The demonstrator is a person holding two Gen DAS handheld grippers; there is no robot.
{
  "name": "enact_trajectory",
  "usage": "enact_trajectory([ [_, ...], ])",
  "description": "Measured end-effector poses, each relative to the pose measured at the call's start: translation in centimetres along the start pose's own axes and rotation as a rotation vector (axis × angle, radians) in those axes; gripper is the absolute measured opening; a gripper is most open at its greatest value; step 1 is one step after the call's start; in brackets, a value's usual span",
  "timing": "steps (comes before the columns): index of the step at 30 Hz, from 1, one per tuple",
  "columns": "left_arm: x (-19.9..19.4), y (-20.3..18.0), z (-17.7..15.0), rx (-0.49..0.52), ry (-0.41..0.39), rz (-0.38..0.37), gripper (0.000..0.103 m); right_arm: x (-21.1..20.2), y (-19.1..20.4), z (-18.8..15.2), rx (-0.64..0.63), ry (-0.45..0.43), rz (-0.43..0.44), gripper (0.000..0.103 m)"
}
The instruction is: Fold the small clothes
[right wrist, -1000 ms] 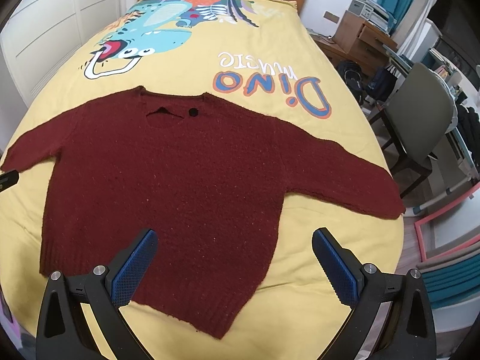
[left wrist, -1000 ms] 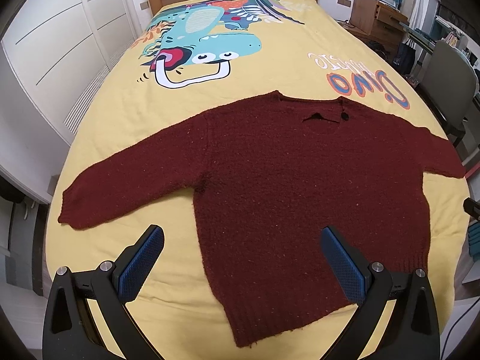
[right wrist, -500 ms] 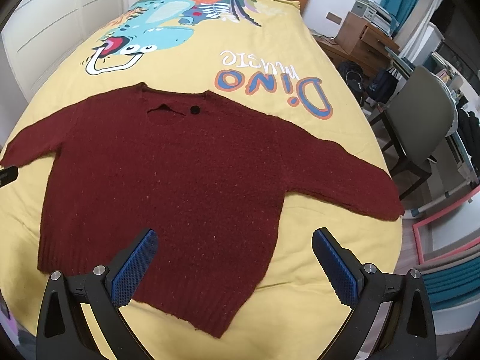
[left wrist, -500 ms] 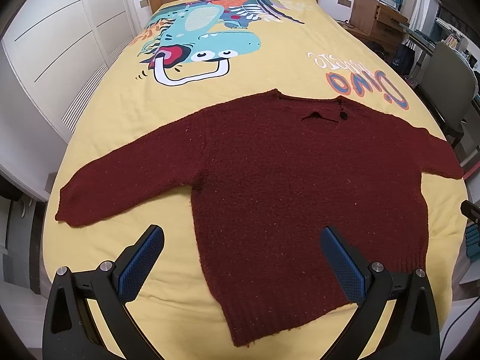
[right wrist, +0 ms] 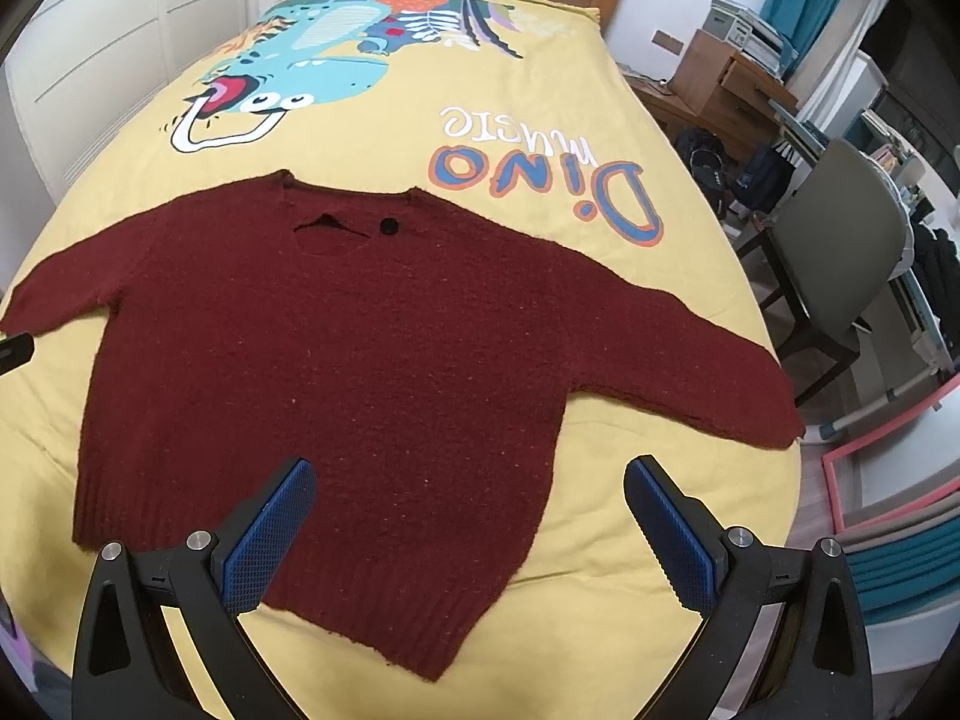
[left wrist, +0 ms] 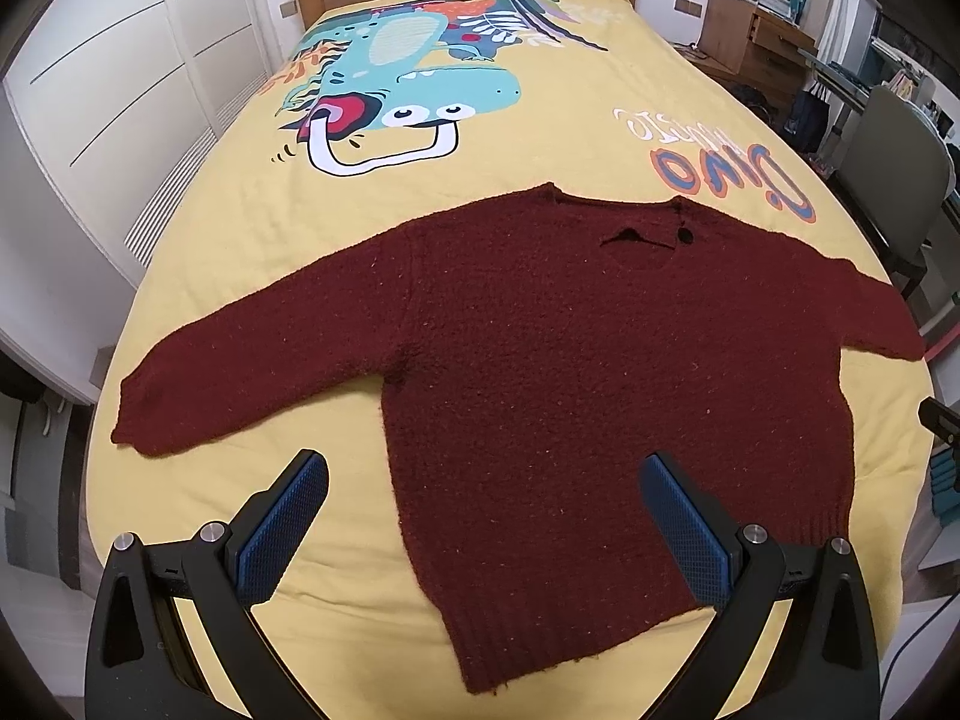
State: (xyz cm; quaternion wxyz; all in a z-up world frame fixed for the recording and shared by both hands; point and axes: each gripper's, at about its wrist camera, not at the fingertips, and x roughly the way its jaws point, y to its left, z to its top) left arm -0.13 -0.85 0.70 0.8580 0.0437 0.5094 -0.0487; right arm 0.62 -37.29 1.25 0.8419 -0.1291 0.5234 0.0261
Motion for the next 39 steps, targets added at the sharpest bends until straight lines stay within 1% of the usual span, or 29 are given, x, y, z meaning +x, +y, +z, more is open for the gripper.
enact_trajectory([
  [20, 0.5, -0.6, -0.1, 0.008, 0.015, -0.010, 0.102, 0.4, 0.1, 0.1, -0.011, 0.003, 0.002, 0.103],
  [23, 0.9, -0.7, 0.1, 0.013, 0.018, -0.007, 0.102, 0.7, -0.5, 0.0, 0.018, -0.012, 0.017, 0.102],
  [25, 1.4, -0.7, 0.3, 0.013, 0.011, -0.001, 0.102, 1.3, -1.3, 0.0, 0.060, -0.034, 0.047, 0.102],
  [28, 2.2, -0.6, 0.7, 0.016, 0.003, 0.000, 0.102, 2.8, -3.5, 0.0, 0.133, -0.050, 0.075, 0.102],
  [30, 3.0, -0.5, 1.1, 0.014, 0.010, 0.003, 0.102, 3.9, -5.2, 0.1, 0.164, -0.036, 0.044, 0.102],
  [32, 3.8, -0.4, 1.7, 0.010, 0.020, 0.010, 0.102, 5.2, -7.8, 0.0, 0.196, -0.047, -0.002, 0.102],
  [33, 4.2, -0.3, 1.9, 0.013, 0.025, 0.011, 0.102, 5.7, -8.8, 0.1, 0.211, -0.046, -0.011, 0.102],
  [37, 5.5, -0.4, 2.7, 0.027, 0.038, 0.034, 0.102, 10.1, -15.4, -0.3, 0.333, 0.008, -0.065, 0.102],
  [39, 6.2, -0.4, 2.8, 0.026, 0.050, 0.035, 0.102, 12.5, -18.7, -0.7, 0.410, 0.030, -0.072, 0.102],
])
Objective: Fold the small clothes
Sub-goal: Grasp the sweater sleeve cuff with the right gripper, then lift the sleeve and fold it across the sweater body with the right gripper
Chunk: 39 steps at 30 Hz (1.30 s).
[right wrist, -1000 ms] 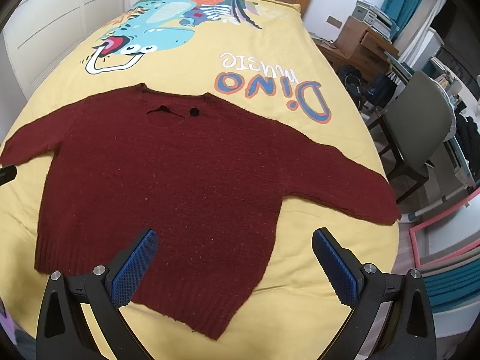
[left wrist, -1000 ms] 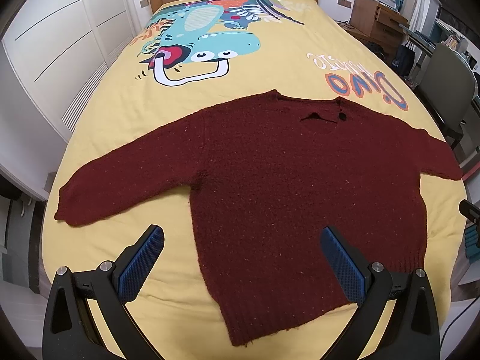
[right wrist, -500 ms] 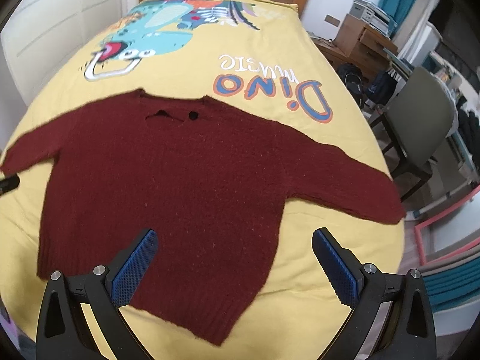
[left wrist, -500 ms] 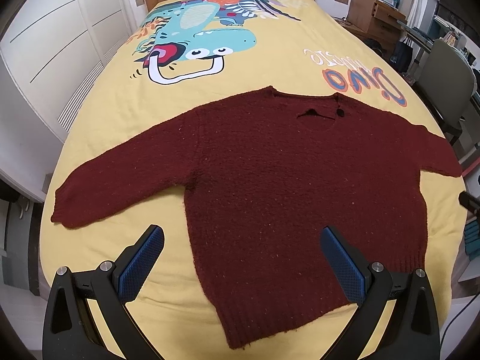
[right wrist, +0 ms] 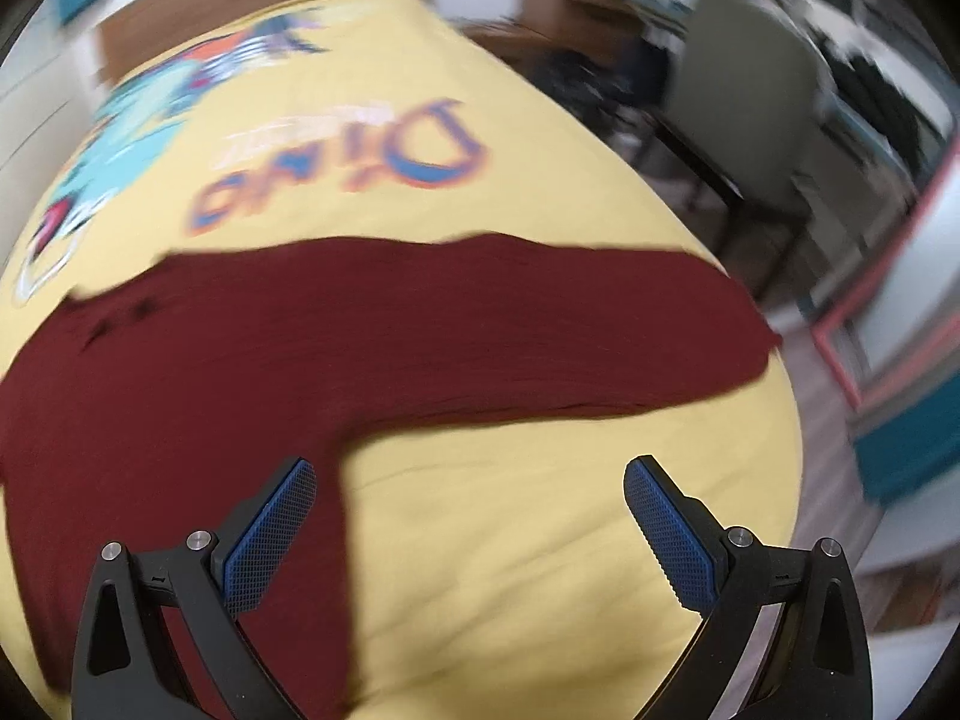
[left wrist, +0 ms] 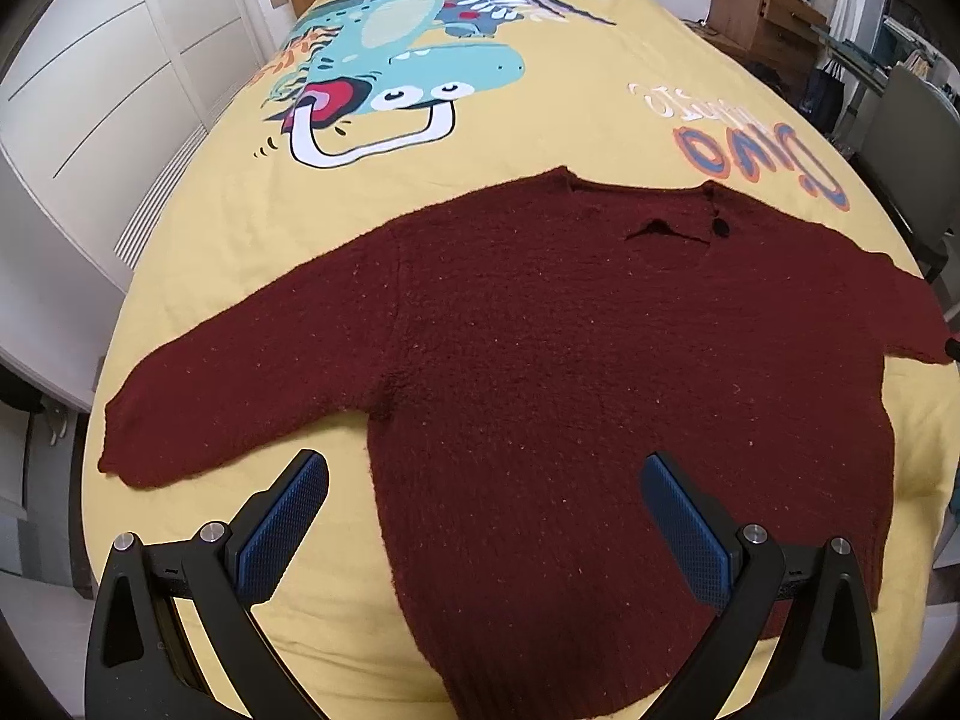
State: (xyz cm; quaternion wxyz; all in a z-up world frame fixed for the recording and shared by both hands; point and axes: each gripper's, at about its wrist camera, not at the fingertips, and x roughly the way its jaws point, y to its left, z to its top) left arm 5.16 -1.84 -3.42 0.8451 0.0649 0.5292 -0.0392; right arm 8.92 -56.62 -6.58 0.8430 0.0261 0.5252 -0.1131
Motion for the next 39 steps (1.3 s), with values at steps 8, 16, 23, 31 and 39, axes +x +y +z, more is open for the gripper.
enact_trajectory([
  [8, 2.1, 0.2, -0.5, -0.020, 0.046, -0.057, 0.102, 10.0, -10.8, 1.2, 0.327, 0.144, -0.032, 0.098],
  [16, 3.5, 1.3, -0.5, -0.044, 0.084, -0.024, 0.102, 13.7, -17.1, 2.9, 0.572, 0.168, 0.004, 0.094],
  [23, 4.6, 0.8, -0.9, -0.037, 0.113, -0.049, 0.102, 15.5, -19.2, 4.5, 0.611, 0.206, 0.018, 0.035],
  [31, 5.2, 0.8, -1.2, -0.017, 0.114, -0.044, 0.102, 11.9, -17.0, 8.3, 0.479, 0.120, 0.024, 0.013],
  [39, 5.3, 1.2, -1.2, -0.027, 0.103, -0.055, 0.102, 1.9, -10.3, 13.2, 0.267, -0.098, 0.103, 0.012],
])
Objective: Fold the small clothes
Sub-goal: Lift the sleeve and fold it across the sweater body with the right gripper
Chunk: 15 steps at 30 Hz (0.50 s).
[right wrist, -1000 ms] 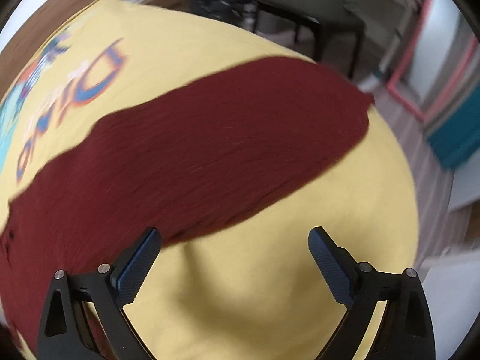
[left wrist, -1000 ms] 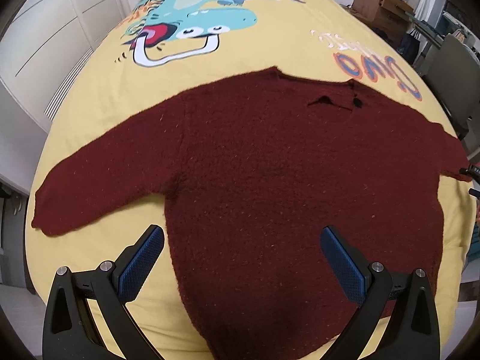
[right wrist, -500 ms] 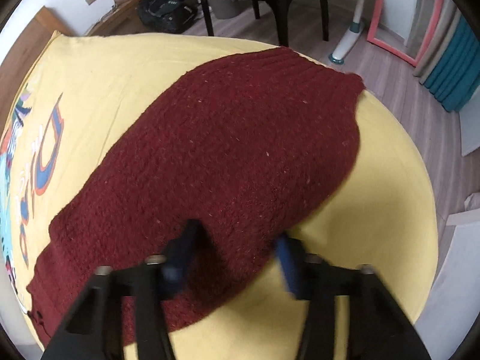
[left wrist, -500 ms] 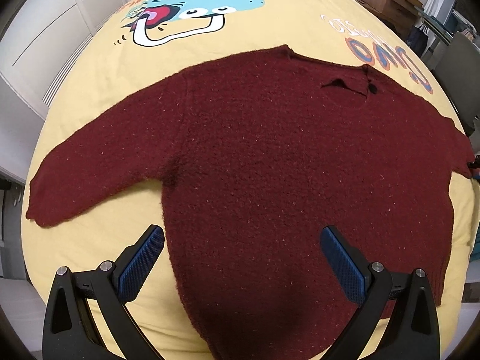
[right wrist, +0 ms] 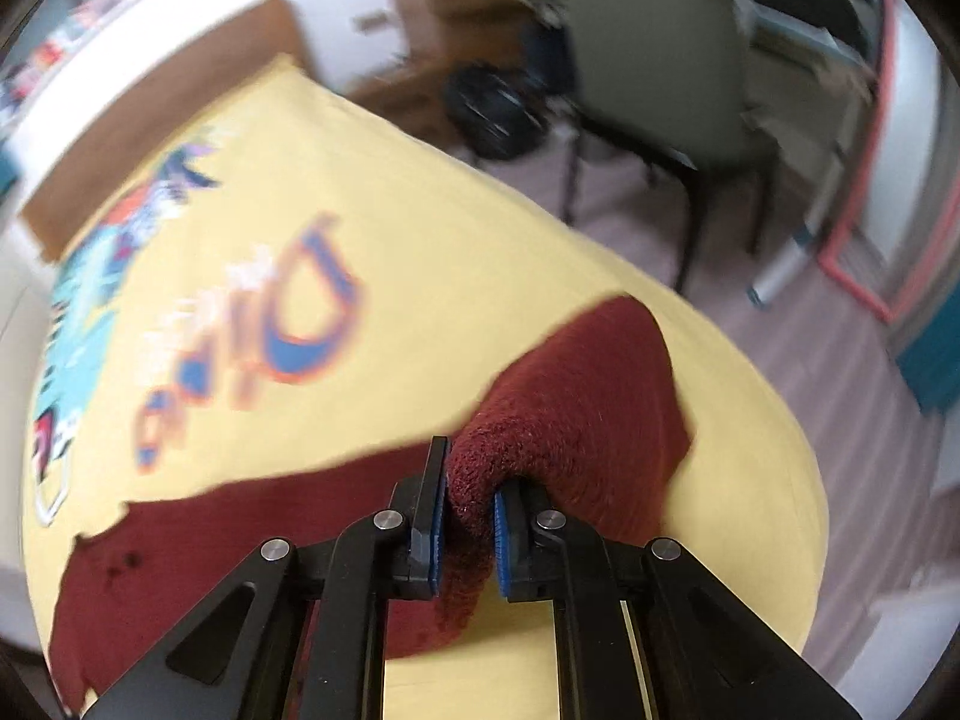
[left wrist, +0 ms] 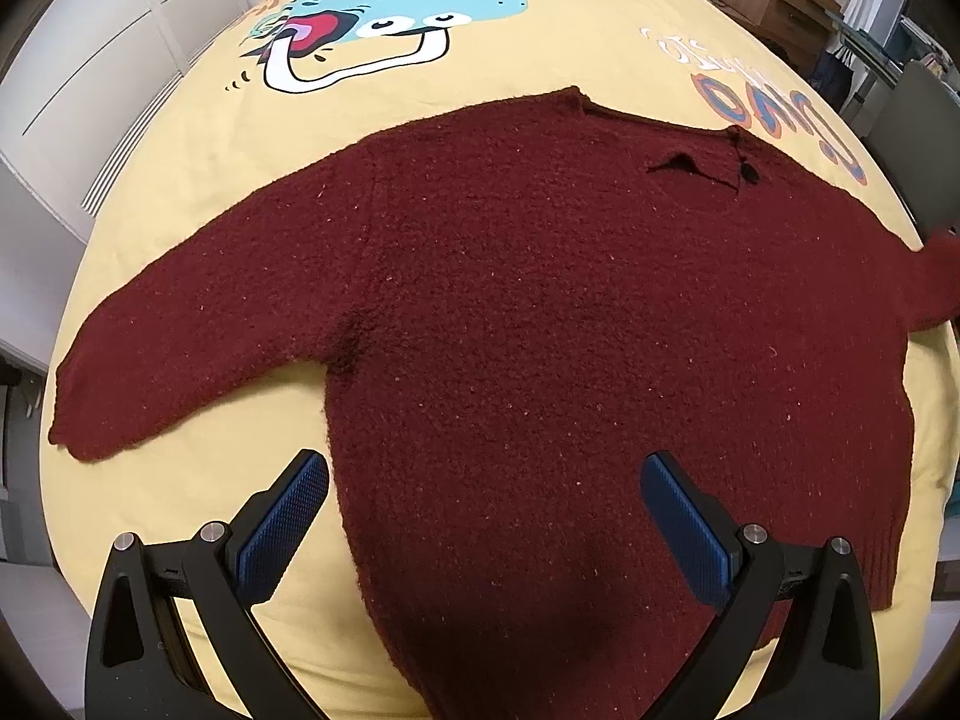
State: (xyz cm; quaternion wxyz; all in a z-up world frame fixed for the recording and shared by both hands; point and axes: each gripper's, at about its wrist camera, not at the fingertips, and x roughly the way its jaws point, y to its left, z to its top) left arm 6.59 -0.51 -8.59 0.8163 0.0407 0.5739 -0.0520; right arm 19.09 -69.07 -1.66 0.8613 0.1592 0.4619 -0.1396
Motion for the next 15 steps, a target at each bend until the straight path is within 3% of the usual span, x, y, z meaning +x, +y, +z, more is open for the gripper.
enact_trajectory([
  [8, 0.5, 1.2, 1.0, -0.020, -0.002, -0.010, 0.102, -7.4, 14.0, -0.8, -0.211, -0.108, 0.198, 0.012],
  [15, 0.3, 2.7, 2.2, -0.036, -0.042, 0.006, 0.102, -7.7, 25.5, -5.4, -0.375, -0.045, 0.301, 0.012],
])
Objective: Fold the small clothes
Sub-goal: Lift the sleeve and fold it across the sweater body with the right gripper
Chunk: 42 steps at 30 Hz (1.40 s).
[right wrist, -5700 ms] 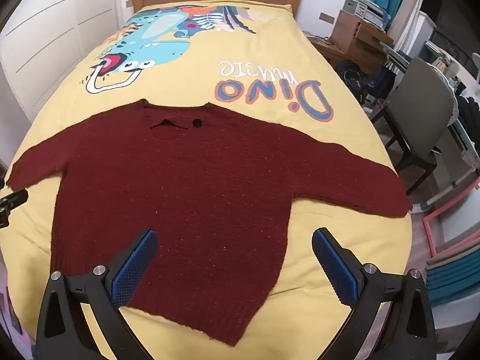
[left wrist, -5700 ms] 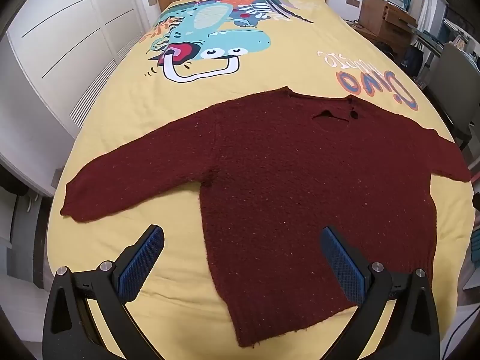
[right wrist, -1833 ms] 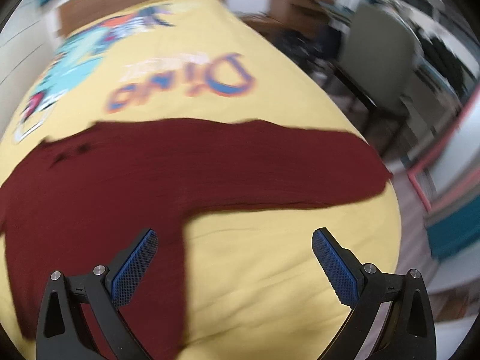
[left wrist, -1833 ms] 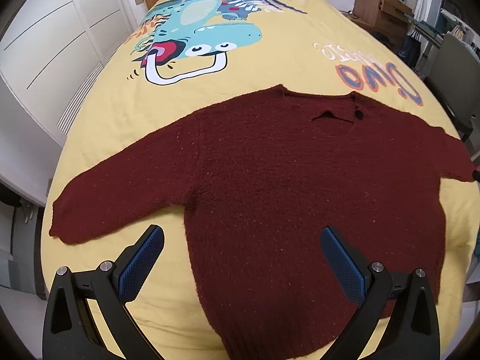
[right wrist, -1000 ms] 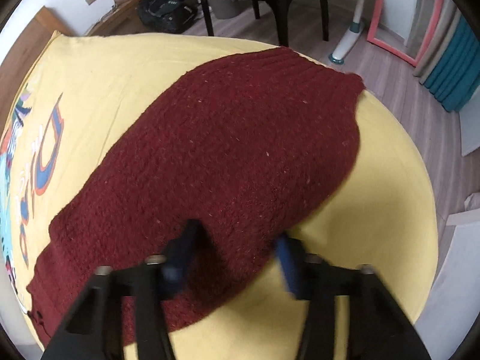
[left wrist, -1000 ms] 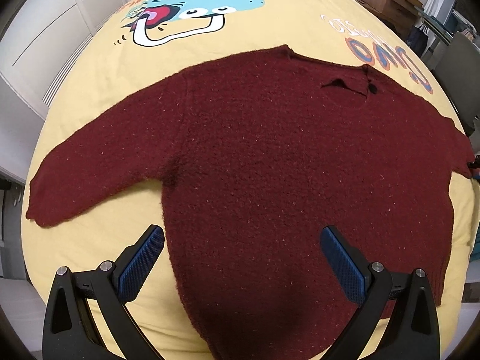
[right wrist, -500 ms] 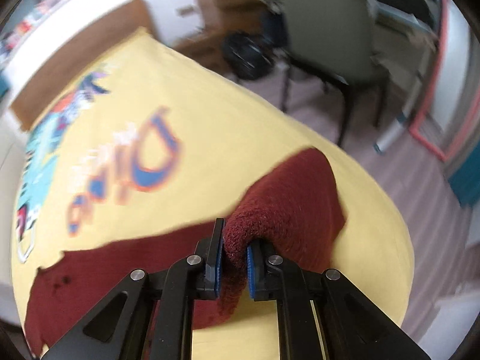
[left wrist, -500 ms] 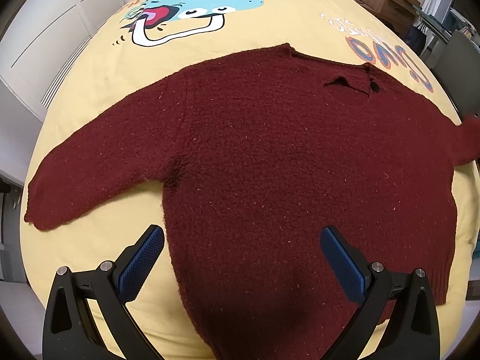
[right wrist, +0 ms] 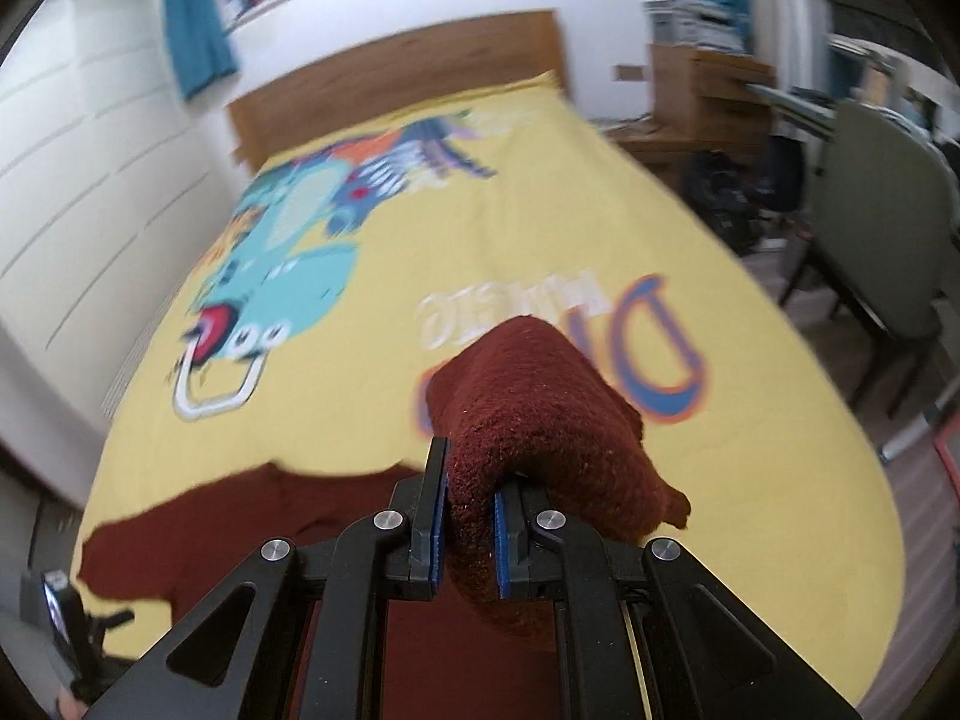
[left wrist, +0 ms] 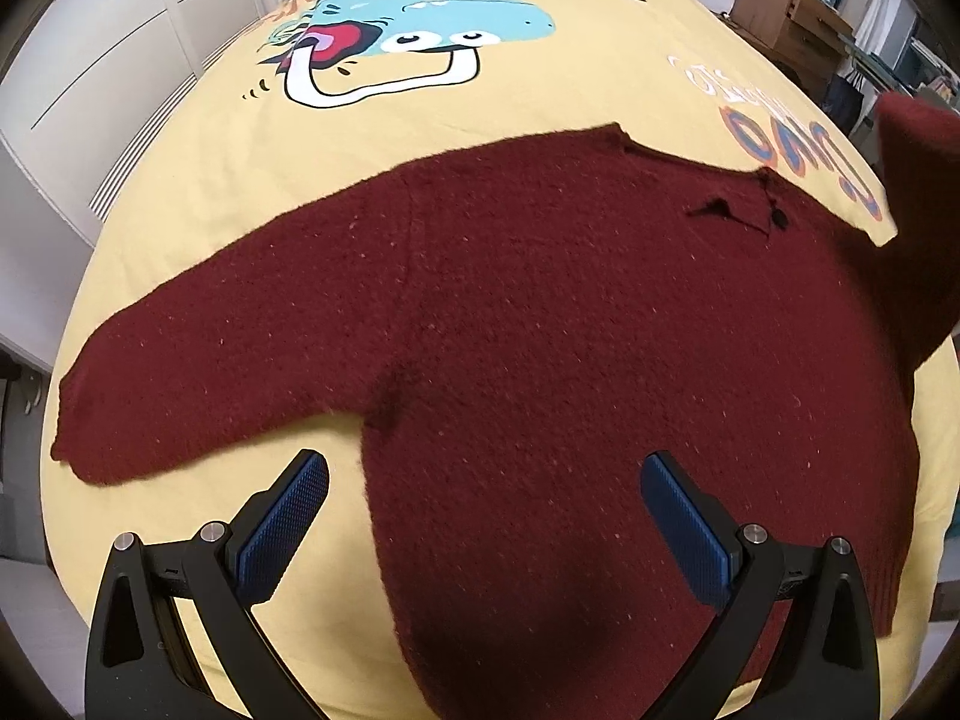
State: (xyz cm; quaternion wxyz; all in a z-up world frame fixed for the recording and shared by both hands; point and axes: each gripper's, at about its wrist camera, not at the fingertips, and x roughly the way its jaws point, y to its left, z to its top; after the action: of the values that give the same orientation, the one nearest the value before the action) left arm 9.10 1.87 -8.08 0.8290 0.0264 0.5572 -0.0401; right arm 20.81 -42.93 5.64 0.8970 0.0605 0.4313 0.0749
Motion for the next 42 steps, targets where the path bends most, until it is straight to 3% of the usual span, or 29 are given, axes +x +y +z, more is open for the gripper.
enact_trajectory([
  [7, 0.3, 0.7, 0.3, 0.011, 0.017, 0.021, 0.102, 7.1, 7.3, -6.0, -0.107, 0.211, 0.063, 0.012],
  [12, 0.7, 0.8, 0.1, 0.006, 0.027, 0.009, 0.102, 10.3, 9.1, -11.9, -0.168, 0.333, 0.064, 0.012],
  [18, 0.7, 0.6, -0.2, 0.009, 0.032, 0.005, 0.102, 12.2, 9.9, -15.8, -0.174, 0.401, 0.073, 0.013],
  [28, 0.9, -0.2, -0.1, 0.026, 0.042, -0.009, 0.102, 12.9, 8.8, -17.2, -0.116, 0.423, 0.071, 0.016],
  [31, 0.9, -0.5, 0.1, 0.035, 0.039, 0.005, 0.102, 12.7, 8.6, -17.0, -0.136, 0.429, 0.039, 0.027],
  [33, 0.7, -0.5, 0.2, 0.029, 0.032, -0.001, 0.102, 12.6, 8.5, -17.0, -0.154, 0.430, 0.009, 0.047],
  [34, 0.7, -0.5, 0.2, 0.025, 0.033, -0.008, 0.102, 12.6, 8.5, -17.1, -0.164, 0.437, -0.006, 0.069],
  [35, 0.8, -0.6, 0.3, 0.025, 0.037, -0.010, 0.102, 12.6, 8.3, -17.1, -0.170, 0.452, -0.019, 0.080],
  [42, 0.9, -1.5, 0.3, 0.045, 0.037, -0.011, 0.102, 11.4, 6.2, -17.7, -0.144, 0.460, -0.041, 0.082],
])
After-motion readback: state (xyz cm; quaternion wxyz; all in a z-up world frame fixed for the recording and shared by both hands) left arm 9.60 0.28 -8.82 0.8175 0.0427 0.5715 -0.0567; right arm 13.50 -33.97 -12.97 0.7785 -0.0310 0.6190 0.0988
